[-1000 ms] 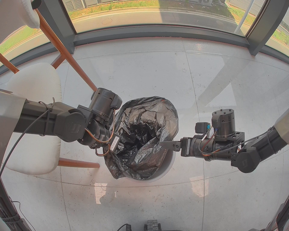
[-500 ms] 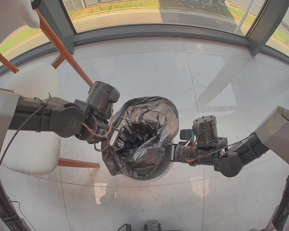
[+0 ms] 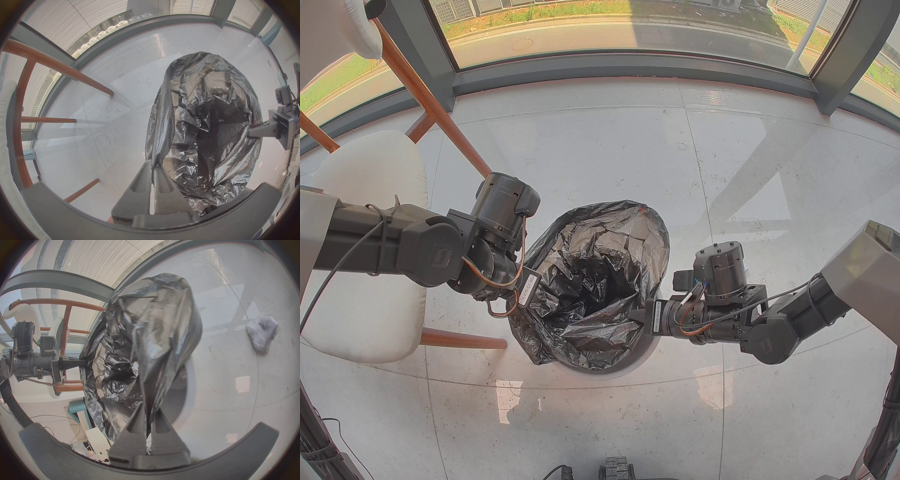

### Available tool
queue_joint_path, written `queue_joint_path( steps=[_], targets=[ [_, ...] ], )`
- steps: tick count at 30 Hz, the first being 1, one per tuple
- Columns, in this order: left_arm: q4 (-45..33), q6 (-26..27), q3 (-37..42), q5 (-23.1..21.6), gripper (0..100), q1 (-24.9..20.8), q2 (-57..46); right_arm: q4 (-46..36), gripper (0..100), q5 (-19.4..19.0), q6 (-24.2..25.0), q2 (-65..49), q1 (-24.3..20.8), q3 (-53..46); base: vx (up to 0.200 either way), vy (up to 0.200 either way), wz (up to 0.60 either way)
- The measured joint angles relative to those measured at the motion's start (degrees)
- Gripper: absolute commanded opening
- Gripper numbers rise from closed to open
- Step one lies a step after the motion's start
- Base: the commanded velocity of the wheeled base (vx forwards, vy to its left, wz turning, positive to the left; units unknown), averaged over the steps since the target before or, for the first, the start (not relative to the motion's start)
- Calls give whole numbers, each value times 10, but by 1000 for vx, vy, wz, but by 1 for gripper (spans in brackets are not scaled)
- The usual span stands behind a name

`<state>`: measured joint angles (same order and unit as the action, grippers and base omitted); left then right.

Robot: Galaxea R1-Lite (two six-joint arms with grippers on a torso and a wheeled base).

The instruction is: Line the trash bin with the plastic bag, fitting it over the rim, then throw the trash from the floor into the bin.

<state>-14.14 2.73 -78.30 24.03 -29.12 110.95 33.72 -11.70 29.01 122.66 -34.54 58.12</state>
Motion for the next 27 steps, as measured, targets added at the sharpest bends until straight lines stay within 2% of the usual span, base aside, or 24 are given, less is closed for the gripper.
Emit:
queue_joint_path(
  steps=[13,22,23,27],
  targets=[
    [11,-15,60,-7,0,15,-3,-19,0,0,-4,-49,17,-96,0,0,0],
    [26,-15,83,-8,0,-7,1,-19,0,1,-23,-57,31,-123,0,0,0],
    [26,-15,88,-7,0,-10,1,-19,100,1,-30,-57,32,-126,0,0,0],
    [27,-13,109,-7,0,-18,1,-19,100,2,-59,-57,36,-140,0,0,0]
  ],
)
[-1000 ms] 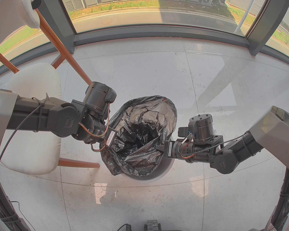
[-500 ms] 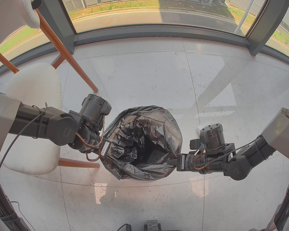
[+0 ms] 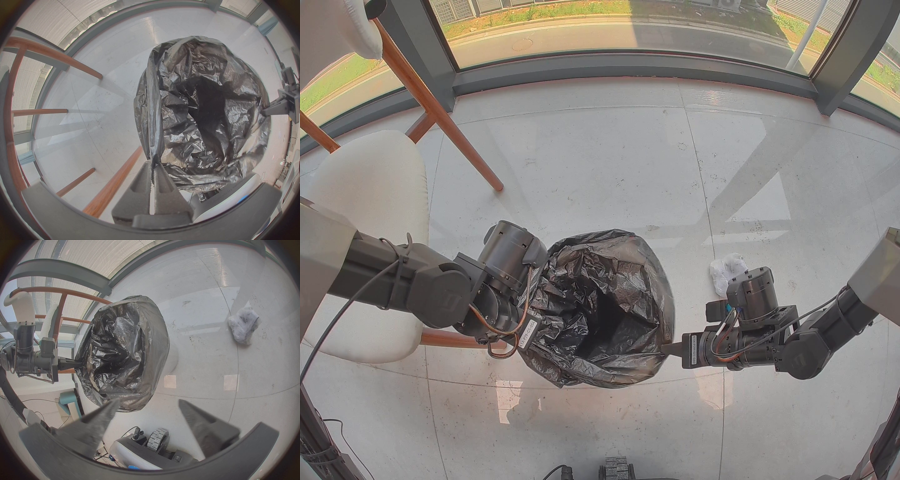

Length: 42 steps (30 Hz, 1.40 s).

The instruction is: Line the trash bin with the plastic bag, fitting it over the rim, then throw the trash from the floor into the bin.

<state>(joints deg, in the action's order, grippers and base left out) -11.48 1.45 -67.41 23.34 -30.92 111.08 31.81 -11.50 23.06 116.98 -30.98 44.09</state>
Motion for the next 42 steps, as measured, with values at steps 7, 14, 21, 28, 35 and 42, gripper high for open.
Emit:
queue_joint_path(
  steps=[7,14,21,28,35,42],
  targets=[
    [0,2,15,1,0,-3,0,6,100,0,-5,-12,2,-20,0,0,0],
    [0,5,22,3,100,-4,0,5,100,0,-5,-45,22,-30,0,0,0],
    [0,6,24,3,100,-6,-1,2,100,0,-4,-76,70,-31,0,0,0],
    [-1,4,55,2,100,-17,-23,1,100,-4,-5,-94,146,-31,0,0,0],
    [0,3,110,3,100,-17,-50,2,100,-13,-7,-101,204,-29,0,0,0],
    [2,6,125,4,100,-5,-54,6,100,-13,-8,-104,217,-27,0,0,0]
  ],
)
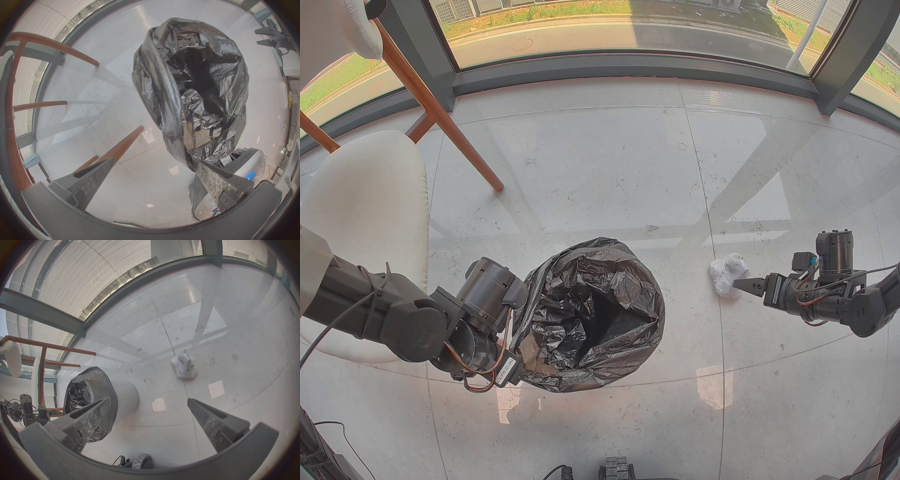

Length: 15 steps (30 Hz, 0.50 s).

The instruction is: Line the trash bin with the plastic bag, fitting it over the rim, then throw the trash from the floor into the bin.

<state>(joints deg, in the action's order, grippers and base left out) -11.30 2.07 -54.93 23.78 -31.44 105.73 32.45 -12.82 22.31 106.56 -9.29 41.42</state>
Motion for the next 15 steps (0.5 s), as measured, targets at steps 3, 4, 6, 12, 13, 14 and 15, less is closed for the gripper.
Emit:
queue_joint_path(
  steps=[3,4,6,12,13,14,15],
  targets=[
    [14,1,0,0,100,7,4,0,100,0,-1,0,6,4,0,0,0],
    [25,2,-1,0,100,9,4,0,100,0,-2,0,9,7,0,0,0],
    [42,3,-4,0,100,12,5,0,100,0,-5,0,16,13,0,0,0],
    [67,27,-26,2,100,50,10,-3,100,-1,-23,5,38,38,0,0,0],
    [68,30,-34,2,100,55,10,-4,100,-1,-24,6,40,42,0,0,0],
    [69,32,-42,3,100,62,11,-4,100,-1,-25,7,42,46,0,0,0],
    [69,34,-51,3,100,68,11,-4,100,-1,-26,9,44,49,0,0,0]
  ],
)
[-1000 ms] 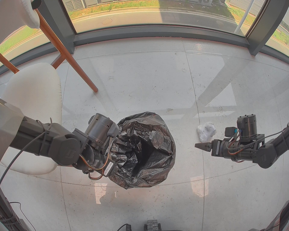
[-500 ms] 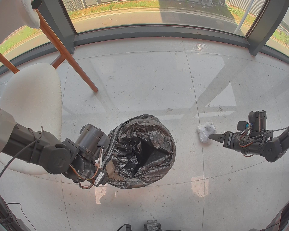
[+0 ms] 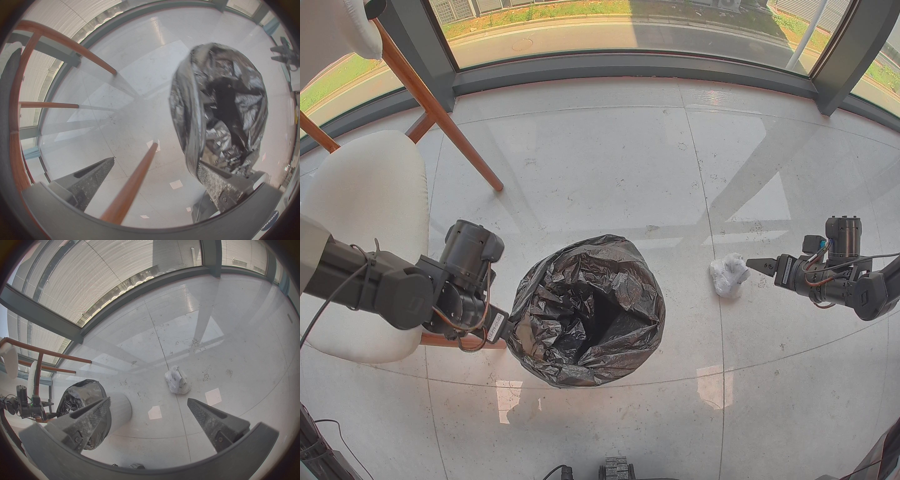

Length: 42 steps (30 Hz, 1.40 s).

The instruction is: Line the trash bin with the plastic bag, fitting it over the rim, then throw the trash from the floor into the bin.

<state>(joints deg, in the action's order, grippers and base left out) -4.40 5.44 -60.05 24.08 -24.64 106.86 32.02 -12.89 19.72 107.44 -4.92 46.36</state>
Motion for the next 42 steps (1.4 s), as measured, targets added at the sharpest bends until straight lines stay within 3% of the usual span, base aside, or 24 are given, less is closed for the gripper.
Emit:
queue_joint_path(
  steps=[14,20,32,38,42],
  targets=[
    [16,2,-75,-1,100,45,42,-2,100,0,-3,7,9,27,0,0,0],
    [16,-2,-86,-4,100,37,65,-1,100,0,-8,18,22,55,0,0,0],
    [13,-17,-66,-12,100,3,24,2,100,-7,-75,90,61,126,0,0,0],
    [14,-15,-46,-45,100,-7,-32,4,100,-17,-89,139,68,162,0,0,0],
    [15,-20,-45,-104,100,-30,-72,2,100,-19,-113,180,69,202,0,0,0]
  ],
)
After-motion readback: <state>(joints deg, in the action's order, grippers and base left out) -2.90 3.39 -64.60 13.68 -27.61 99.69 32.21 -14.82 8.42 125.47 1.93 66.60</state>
